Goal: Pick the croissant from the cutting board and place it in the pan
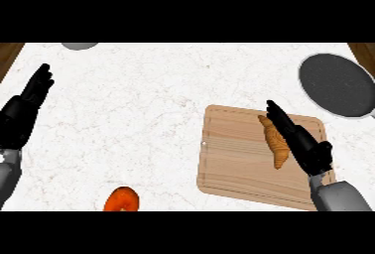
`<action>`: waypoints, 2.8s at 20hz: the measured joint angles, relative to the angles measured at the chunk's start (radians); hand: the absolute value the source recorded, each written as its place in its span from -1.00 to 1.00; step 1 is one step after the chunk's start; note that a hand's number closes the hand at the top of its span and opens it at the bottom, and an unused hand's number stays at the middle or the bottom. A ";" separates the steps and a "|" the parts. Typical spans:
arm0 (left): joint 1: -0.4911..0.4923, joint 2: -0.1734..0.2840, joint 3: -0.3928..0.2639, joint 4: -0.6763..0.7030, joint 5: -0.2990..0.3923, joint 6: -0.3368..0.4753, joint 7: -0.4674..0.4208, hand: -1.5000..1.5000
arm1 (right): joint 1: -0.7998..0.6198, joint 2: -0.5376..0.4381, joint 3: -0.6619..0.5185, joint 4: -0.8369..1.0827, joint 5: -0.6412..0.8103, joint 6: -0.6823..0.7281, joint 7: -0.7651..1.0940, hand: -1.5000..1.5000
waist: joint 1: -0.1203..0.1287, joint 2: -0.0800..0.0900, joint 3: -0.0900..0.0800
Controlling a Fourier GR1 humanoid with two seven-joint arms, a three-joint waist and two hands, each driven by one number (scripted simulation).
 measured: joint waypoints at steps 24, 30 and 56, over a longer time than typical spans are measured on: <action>0.176 -0.389 -0.210 -0.172 0.002 0.066 -0.098 0.00 | -0.266 -0.437 -0.140 0.180 0.238 0.464 -0.428 -1.00 | 0.021 -0.036 -0.021; 0.176 -0.394 -0.208 -0.172 -0.006 0.056 -0.095 0.00 | -0.351 -0.417 -0.020 0.119 0.386 0.490 -0.290 -1.00 | 0.022 -0.037 -0.022; 0.235 -0.442 -0.164 -0.216 -0.063 0.010 -0.088 0.00 | -0.317 -0.215 0.145 0.170 0.987 0.472 -0.205 -1.00 | 0.013 -0.038 -0.021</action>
